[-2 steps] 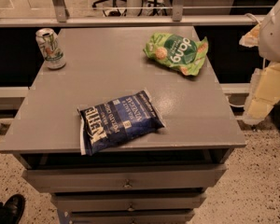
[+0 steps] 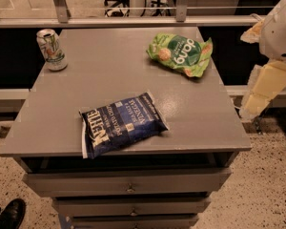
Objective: Move green rice chip bag near 7up can
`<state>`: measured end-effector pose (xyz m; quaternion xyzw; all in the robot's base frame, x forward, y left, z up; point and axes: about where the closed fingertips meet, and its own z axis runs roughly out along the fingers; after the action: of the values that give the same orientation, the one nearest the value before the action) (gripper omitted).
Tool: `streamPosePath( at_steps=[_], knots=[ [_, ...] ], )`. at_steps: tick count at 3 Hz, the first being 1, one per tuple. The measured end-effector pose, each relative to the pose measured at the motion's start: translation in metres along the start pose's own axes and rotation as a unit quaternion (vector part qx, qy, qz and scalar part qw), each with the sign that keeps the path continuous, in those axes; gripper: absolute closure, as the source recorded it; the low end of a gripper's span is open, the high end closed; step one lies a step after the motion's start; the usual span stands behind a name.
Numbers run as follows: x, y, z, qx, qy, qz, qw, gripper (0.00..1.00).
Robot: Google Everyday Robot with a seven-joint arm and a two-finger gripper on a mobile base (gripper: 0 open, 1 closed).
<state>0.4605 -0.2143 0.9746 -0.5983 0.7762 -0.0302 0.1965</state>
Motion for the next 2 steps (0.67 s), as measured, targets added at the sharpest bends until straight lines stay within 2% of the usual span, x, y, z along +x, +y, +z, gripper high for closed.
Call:
streamPosePath(
  at_steps=[1,2],
  knots=[
    [-0.021,-0.058,0.038,0.012,-0.054,0.023,0.9982,0.00],
    [-0.038,-0.098,0.074,0.007,-0.091,0.038,0.9952,0.00]
  ],
)
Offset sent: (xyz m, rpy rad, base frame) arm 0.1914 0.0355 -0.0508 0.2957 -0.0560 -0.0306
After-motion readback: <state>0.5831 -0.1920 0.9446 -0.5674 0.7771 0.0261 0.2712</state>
